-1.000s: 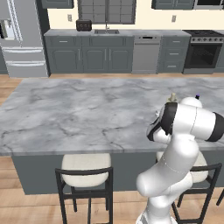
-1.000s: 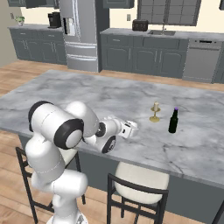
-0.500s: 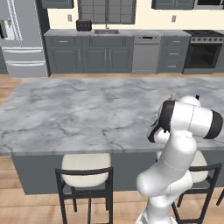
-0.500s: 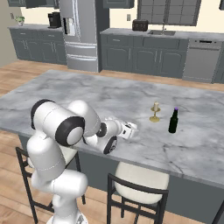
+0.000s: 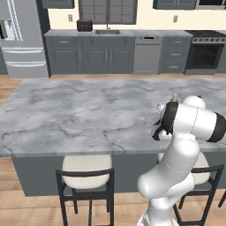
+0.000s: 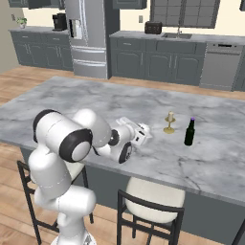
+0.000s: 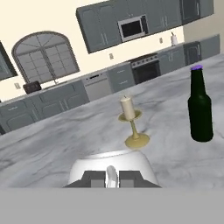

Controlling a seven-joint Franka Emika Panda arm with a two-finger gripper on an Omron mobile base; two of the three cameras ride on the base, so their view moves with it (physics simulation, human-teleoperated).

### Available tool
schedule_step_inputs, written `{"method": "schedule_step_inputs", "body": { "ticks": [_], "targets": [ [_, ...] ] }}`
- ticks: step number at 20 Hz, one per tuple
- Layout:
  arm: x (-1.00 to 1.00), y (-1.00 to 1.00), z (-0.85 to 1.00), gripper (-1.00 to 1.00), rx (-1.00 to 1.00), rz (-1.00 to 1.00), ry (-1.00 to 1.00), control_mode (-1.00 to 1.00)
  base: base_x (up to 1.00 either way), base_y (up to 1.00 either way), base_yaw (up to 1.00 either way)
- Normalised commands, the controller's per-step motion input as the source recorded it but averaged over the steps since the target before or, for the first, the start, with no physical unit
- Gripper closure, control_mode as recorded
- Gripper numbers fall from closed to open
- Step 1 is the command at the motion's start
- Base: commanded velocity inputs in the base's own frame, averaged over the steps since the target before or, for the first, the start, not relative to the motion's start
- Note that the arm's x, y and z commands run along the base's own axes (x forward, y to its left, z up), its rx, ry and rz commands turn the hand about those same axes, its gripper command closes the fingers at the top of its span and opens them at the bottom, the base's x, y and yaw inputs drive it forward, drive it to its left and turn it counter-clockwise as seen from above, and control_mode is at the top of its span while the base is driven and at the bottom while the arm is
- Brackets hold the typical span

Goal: Open the cabinet directly in front. Then move the beer and the mug to the dining counter with the candle on it.

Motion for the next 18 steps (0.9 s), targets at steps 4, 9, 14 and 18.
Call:
{"method": "schedule_step_inputs", "body": {
  "ticks": [4, 9, 14, 18],
  "targets": [
    [0.0, 0.0, -0.01, 1.0, 0.0, 0.0, -0.17, -1.0, 0.0, 0.0, 0.0],
    [0.0, 0.0, -0.05, 1.0, -0.01, 0.0, -0.01, -1.0, 0.0, 0.0, 0.0],
    [0.0, 0.0, -0.64, 1.0, -0.12, 0.0, -0.13, -1.0, 0.0, 0.0, 0.0],
    [0.0, 0.0, -0.56, 1.0, -0.11, 0.0, -0.05, -1.0, 0.0, 0.0, 0.0]
  ]
}}
